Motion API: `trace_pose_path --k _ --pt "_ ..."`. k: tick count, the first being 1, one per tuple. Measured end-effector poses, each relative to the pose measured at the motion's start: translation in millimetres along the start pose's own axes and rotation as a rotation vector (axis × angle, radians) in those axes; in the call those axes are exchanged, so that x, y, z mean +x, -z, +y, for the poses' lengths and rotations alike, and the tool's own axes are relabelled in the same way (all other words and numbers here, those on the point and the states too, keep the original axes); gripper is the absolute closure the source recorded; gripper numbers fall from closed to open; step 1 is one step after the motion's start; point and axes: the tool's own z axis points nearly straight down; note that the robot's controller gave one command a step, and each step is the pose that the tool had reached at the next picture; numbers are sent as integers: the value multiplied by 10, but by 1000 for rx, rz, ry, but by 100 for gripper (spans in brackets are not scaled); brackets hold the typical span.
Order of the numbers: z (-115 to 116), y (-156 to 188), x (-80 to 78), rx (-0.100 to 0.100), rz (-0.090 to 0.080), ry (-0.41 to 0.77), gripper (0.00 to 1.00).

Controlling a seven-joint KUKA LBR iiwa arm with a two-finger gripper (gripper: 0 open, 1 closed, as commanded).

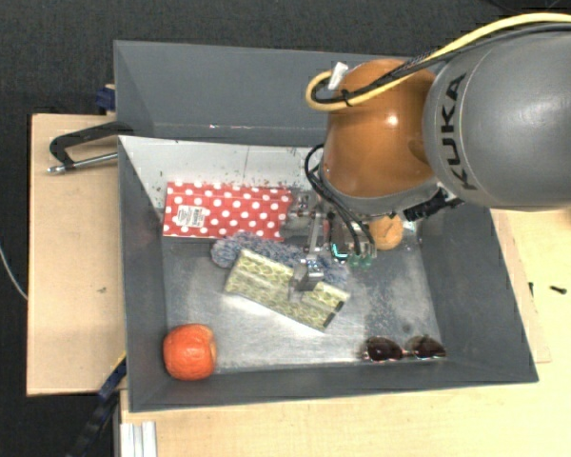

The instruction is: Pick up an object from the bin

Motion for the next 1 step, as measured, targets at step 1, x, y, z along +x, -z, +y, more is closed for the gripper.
trace_pose_path --k 1 --pt "-4 41 -18 -1 -8 -1 0"
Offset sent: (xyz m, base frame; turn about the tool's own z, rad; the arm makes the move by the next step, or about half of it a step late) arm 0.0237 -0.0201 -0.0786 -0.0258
